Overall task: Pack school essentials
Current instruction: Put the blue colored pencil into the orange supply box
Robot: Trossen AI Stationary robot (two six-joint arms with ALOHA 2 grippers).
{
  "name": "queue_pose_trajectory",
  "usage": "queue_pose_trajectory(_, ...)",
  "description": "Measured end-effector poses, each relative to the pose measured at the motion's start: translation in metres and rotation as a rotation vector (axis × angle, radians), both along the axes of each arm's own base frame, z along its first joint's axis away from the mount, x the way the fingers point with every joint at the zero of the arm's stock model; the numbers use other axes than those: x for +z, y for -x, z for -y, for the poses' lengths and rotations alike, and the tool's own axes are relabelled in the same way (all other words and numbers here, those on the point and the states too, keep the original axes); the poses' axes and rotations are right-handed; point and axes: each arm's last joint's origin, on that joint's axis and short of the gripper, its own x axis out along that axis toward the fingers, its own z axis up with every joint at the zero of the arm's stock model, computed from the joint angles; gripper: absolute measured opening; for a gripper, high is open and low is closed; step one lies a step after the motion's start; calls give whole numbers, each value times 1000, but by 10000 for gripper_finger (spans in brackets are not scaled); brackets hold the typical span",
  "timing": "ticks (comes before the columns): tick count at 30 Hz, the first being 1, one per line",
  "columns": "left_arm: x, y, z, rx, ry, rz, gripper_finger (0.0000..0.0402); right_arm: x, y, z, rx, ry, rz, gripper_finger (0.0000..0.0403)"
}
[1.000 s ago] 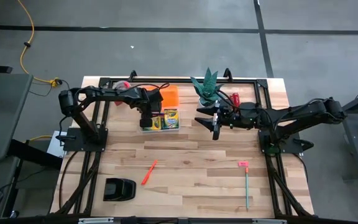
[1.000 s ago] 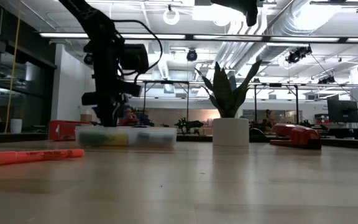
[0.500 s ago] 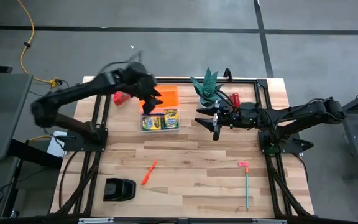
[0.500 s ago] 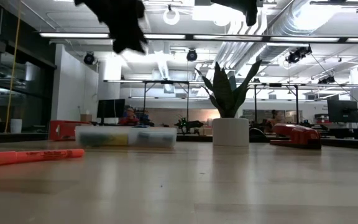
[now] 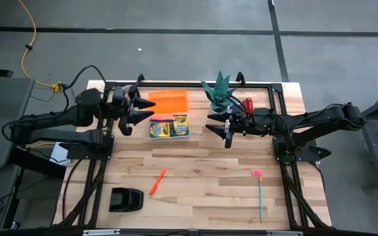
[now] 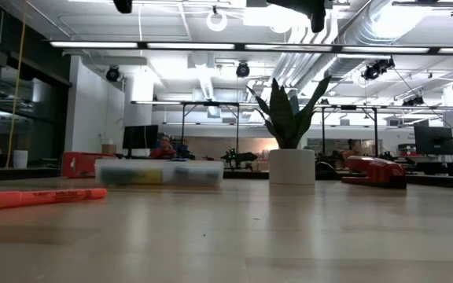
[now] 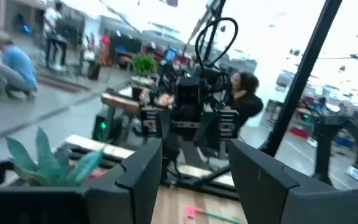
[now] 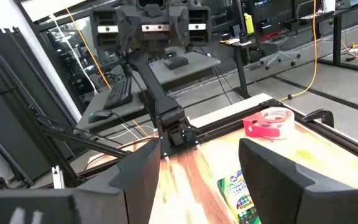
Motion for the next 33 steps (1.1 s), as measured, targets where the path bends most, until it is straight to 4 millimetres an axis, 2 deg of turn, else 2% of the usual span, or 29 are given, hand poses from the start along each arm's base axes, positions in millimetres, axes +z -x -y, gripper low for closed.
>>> queue_pose_trajectory(8,-4,3,6,61,-96,2,173,2,0,0,12,36,17,211)
queue_pose_trajectory(17,-5,3,6,61,-103,0,172,3,0,-1,27,41,26,211)
queue_pose_trajectory(20,-5,3,6,61,-103,0,172,4,0,-1,27,-3,41,211)
queue_pose_trajectory(24,-5,3,6,62,-103,0,172,3,0,-2,53,-194,55,211)
queue_pose_trajectory(28,-5,3,6,62,-100,0,172,-12,2,-17,178,-398,-116,211)
queue_pose_trajectory(31,-5,3,6,77,-97,0,172,-35,13,-41,231,-526,-381,211)
queue_pose_trajectory(33,-5,3,6,87,-99,-1,172,-52,24,-59,203,-611,-584,211)
